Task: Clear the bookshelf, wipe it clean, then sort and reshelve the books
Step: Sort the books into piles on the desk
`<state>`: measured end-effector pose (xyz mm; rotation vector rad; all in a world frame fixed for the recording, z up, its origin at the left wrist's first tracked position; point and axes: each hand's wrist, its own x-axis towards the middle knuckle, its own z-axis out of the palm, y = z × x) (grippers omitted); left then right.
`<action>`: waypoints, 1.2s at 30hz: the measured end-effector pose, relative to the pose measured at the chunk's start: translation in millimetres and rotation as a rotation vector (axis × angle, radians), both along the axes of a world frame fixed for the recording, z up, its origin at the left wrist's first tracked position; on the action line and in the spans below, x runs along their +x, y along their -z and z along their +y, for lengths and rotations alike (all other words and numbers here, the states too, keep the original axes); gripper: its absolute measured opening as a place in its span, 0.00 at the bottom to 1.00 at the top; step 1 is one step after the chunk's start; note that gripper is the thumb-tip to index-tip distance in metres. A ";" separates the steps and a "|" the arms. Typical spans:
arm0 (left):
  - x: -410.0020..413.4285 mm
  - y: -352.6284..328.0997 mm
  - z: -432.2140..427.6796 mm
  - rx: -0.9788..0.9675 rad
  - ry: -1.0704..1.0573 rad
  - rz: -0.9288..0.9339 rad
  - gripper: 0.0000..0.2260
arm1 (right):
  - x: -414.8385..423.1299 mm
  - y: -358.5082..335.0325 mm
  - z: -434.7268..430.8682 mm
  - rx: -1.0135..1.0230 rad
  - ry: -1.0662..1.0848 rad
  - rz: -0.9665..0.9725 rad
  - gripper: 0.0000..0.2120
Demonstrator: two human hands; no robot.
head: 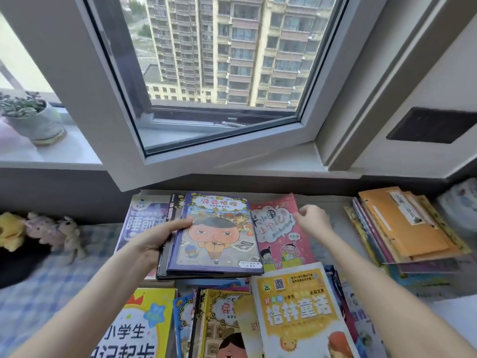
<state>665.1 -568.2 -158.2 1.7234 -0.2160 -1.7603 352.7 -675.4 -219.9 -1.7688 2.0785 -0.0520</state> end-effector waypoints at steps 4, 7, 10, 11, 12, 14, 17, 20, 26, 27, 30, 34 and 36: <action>-4.9 -1.4 -0.3 -0.072 0.027 0.019 0.09 | 26.0 -59.0 28.2 -0.079 -0.014 -0.224 0.22; -7.6 -6.0 3.1 -0.154 0.049 0.063 0.08 | 56.9 -92.3 68.7 0.307 0.045 -0.748 0.22; -6.0 -8.4 6.7 -0.235 0.073 0.114 0.10 | 77.6 -86.1 98.4 0.290 -0.007 -0.853 0.10; -4.2 -8.7 8.1 -0.247 0.077 0.131 0.14 | 82.1 -81.2 104.6 0.230 0.008 -0.856 0.08; -3.3 -9.9 9.3 -0.252 0.084 0.144 0.17 | 85.3 -78.3 109.4 0.197 0.032 -0.874 0.08; -0.4 -10.1 12.5 -0.251 0.106 0.147 0.17 | 86.6 -72.7 115.7 0.183 0.076 -0.916 0.10; 7.0 -6.0 17.7 -0.246 0.126 0.106 0.15 | 84.9 -76.1 119.7 0.188 0.236 -1.000 0.07; 23.7 -2.4 26.8 -0.202 0.081 0.079 0.13 | 75.7 -92.9 116.8 0.164 0.473 -1.150 0.05; 74.8 9.8 56.3 -0.189 0.060 -0.063 0.13 | 42.8 -121.5 127.1 0.063 0.524 -1.235 0.07; 79.3 13.4 61.5 -0.193 0.085 -0.086 0.13 | 42.5 -124.8 133.1 0.080 0.499 -1.240 0.08; 77.0 16.6 81.8 -0.216 0.178 -0.153 0.14 | 46.5 -126.7 149.3 0.088 0.478 -1.262 0.09; 49.8 18.7 119.1 -0.238 0.255 -0.185 0.13 | 46.1 -123.7 161.7 -0.001 0.540 -1.262 0.07; 29.7 21.9 138.4 -0.228 0.255 -0.179 0.11 | 42.0 -122.6 168.3 -0.046 0.569 -1.261 0.06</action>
